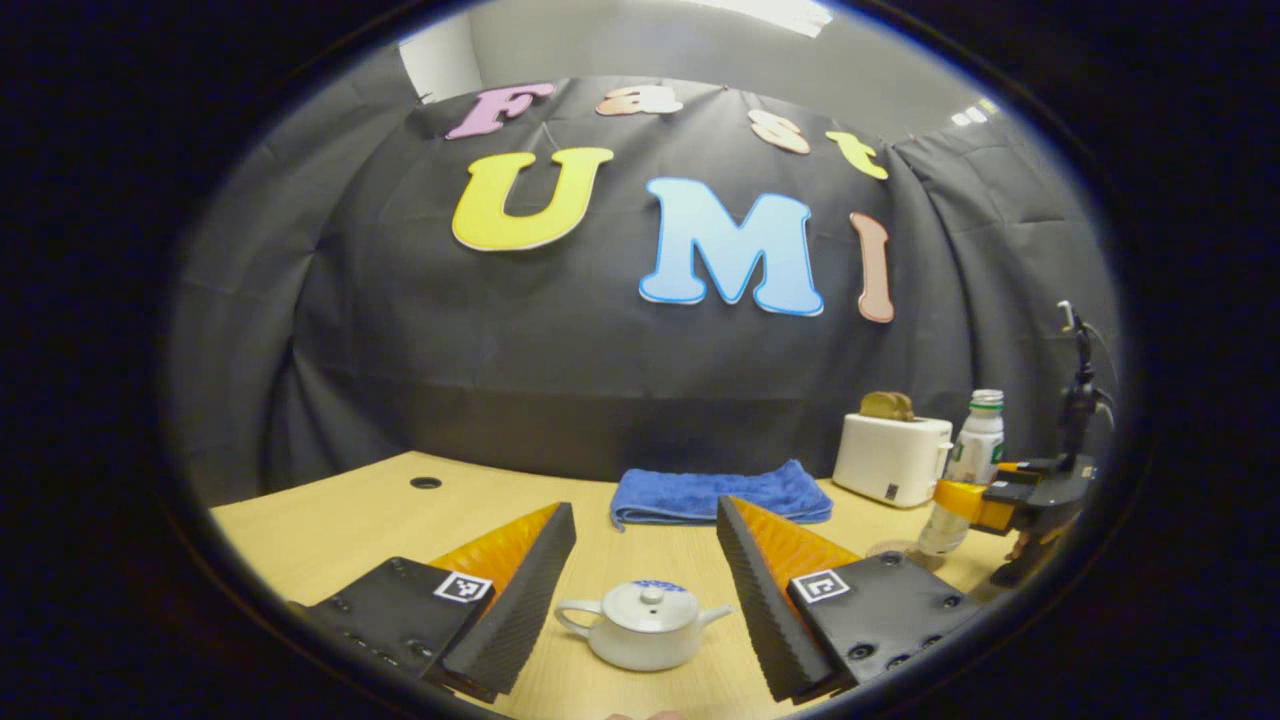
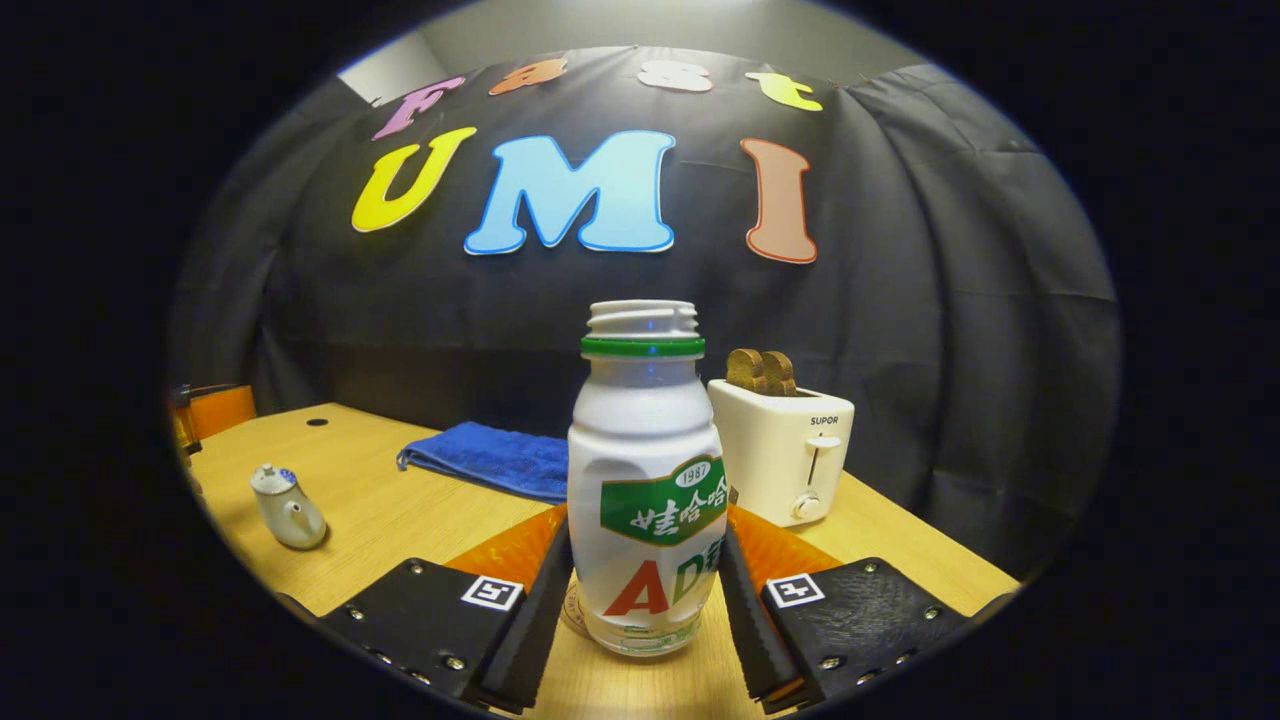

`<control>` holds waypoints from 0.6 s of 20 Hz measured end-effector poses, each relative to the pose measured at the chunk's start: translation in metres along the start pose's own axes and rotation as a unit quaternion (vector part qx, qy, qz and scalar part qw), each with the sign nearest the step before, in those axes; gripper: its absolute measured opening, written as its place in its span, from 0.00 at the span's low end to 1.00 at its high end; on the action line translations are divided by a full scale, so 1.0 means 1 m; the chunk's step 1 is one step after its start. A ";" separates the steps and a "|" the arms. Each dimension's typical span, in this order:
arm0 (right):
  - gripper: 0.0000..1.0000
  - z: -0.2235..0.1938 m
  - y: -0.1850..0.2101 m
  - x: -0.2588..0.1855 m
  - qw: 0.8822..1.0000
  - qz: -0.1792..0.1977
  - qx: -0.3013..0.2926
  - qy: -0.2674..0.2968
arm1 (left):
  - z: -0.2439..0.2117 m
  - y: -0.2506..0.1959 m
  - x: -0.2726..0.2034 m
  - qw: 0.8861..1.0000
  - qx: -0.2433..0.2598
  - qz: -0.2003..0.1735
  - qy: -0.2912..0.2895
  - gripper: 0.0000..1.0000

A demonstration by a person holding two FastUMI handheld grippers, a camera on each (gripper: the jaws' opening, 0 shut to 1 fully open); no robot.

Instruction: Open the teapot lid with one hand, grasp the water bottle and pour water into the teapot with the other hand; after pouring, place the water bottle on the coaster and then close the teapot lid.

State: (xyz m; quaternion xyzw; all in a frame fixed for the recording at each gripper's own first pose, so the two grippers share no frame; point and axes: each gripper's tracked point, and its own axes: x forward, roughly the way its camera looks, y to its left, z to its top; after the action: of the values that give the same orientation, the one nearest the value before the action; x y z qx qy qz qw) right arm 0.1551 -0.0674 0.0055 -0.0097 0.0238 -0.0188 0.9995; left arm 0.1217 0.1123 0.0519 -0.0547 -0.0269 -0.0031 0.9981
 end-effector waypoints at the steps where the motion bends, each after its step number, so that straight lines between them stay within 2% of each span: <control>1: 0.74 0.002 -0.001 0.006 1.000 -0.002 0.010 -0.001 | 0.006 -0.002 -0.005 1.000 0.000 -0.003 -0.007 0.94; 4: 0.74 -0.001 -0.001 0.028 1.000 -0.014 0.002 -0.006 | 0.019 -0.001 -0.013 0.999 0.011 -0.004 -0.031 0.94; 6: 0.74 -0.008 0.009 0.036 1.000 -0.003 -0.013 0.002 | 0.022 0.003 -0.016 0.999 0.015 0.001 -0.038 0.94; 12: 0.74 -0.018 0.020 0.041 1.000 0.013 -0.007 0.017 | 0.011 0.013 -0.011 1.000 -0.013 0.002 -0.028 0.94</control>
State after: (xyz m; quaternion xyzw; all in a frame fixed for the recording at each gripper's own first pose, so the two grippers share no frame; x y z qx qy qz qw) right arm 0.1961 -0.0491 -0.0151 -0.0159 0.0411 -0.0053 0.9990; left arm 0.1098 0.1264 0.0607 -0.0675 -0.0551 -0.0002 0.9962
